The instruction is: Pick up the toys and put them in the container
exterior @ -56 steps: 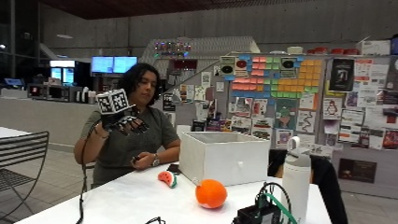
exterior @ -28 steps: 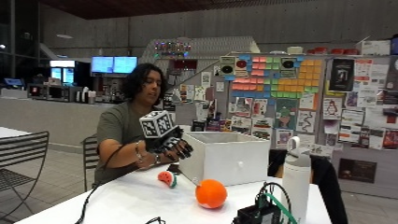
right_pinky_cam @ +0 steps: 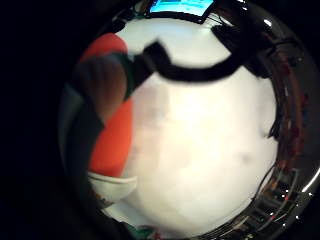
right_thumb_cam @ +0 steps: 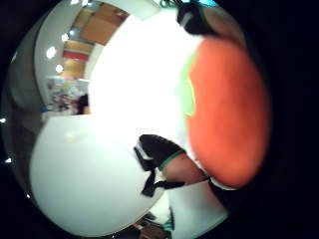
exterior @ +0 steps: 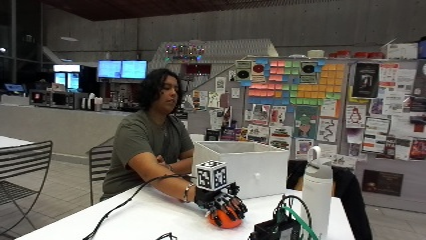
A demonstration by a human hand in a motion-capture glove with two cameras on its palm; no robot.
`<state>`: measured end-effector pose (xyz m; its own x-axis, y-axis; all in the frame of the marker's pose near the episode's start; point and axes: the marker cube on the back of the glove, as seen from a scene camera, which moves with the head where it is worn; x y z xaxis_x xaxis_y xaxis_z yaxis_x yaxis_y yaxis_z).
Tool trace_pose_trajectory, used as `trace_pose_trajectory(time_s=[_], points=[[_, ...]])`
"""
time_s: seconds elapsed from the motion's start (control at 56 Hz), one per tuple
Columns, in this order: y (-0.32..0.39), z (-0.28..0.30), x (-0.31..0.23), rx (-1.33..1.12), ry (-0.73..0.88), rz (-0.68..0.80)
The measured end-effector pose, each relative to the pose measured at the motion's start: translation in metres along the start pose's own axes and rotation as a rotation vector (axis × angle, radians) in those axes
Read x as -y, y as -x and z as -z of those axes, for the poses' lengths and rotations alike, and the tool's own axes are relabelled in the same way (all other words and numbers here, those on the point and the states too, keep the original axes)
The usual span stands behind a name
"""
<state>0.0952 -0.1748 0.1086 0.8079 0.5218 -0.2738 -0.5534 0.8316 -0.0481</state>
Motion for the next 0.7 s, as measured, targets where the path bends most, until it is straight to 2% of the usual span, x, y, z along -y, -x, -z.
trace_pose_trajectory(time_s=[0.071, 0.196, 0.375, 0.535, 0.696], points=[[-0.007, -0.004, -0.002, 0.019, -0.118, 0.03], [-0.016, 0.007, -0.017, 0.109, -0.217, 0.048], [-0.029, 0.044, -0.068, 0.131, -0.356, 0.109], [-0.028, 0.118, -0.14, 0.248, -0.495, 0.172], [0.013, 0.223, -0.237, 0.42, -0.649, 0.373]])
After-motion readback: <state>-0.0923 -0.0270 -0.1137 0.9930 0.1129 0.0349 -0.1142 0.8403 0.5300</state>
